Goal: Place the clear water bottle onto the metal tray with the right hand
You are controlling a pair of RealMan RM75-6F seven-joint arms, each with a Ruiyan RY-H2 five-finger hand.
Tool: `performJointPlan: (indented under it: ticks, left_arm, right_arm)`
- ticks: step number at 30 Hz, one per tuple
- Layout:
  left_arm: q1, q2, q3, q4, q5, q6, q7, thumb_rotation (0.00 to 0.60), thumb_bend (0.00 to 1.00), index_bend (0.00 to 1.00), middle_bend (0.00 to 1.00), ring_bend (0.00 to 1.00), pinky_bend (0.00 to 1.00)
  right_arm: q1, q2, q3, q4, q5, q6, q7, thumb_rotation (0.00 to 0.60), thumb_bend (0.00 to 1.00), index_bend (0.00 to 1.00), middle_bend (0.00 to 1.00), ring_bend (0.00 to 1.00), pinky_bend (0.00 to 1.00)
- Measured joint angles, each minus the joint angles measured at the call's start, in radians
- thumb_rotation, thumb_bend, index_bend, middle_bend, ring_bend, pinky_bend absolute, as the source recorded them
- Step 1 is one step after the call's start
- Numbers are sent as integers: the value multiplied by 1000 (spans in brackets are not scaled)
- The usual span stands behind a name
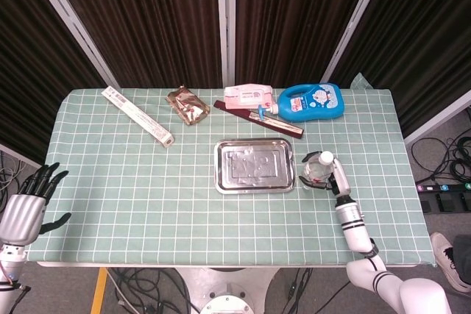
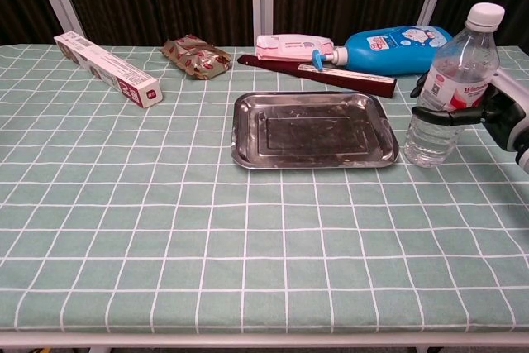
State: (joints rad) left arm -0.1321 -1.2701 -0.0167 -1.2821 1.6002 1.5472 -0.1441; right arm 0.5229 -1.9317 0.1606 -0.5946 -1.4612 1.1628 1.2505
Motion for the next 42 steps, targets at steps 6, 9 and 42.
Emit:
performJointPlan:
  ticks: [6,9,42]
  left_arm:
    - [0,0,0,5,-1,1,-7,599,170,186,158,86,191]
    - [-1,-1,1,5,1,0,-7,600,169,186,158,86,191]
    - [-2,2,16,-26,4,-13,7,600,170,186,158,86,192]
  right_arm:
    - [6,-2,3,3,1,3,0,600,148,536,464,294,397]
    - [5,2,4,-2,2,12,-5,600,148,545,467,295,399]
    - [-45,260,85,-423,66,69,-140,600,167,546,470,295,405]
